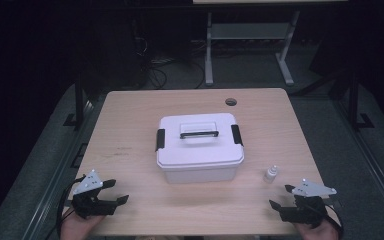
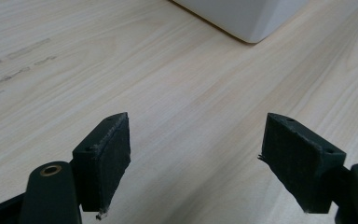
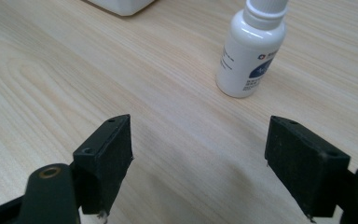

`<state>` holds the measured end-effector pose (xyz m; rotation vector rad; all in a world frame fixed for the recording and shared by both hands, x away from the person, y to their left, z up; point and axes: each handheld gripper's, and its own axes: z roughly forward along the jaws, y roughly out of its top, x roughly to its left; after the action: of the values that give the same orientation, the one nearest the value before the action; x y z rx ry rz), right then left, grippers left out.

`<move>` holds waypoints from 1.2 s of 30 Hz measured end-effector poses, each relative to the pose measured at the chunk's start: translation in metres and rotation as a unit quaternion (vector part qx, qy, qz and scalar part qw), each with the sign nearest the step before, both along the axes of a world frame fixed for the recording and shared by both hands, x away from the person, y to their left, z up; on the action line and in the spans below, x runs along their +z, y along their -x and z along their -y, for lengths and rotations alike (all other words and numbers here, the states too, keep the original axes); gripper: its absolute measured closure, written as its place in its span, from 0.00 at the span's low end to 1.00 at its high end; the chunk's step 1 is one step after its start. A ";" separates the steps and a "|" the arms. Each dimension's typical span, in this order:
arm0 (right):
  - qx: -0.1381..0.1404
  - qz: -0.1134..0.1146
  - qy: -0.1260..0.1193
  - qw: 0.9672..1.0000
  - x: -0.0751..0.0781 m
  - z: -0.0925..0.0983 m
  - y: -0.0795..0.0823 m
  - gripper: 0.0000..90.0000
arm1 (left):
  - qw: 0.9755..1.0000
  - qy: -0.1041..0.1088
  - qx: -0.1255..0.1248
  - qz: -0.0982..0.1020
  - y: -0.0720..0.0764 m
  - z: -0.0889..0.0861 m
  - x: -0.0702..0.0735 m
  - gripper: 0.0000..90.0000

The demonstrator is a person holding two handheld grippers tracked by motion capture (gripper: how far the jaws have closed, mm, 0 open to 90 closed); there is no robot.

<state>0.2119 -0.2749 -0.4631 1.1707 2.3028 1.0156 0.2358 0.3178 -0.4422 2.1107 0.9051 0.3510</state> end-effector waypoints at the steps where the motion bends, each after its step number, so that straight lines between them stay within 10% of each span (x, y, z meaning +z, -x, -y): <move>1: 0.000 -0.001 0.000 1.000 0.000 -0.001 0.000 0.25 | 1.000 -0.003 -0.004 0.002 0.000 0.001 0.001 0.25; 36: 0.016 0.004 0.013 1.000 0.002 -0.009 -0.003 0.23 | 0.996 -0.063 -0.058 -0.022 -0.009 0.026 0.064 0.27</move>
<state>0.2145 -0.2657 -0.4607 1.1219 2.3291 0.9975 0.2452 0.2914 -0.3780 2.2824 0.7998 0.3101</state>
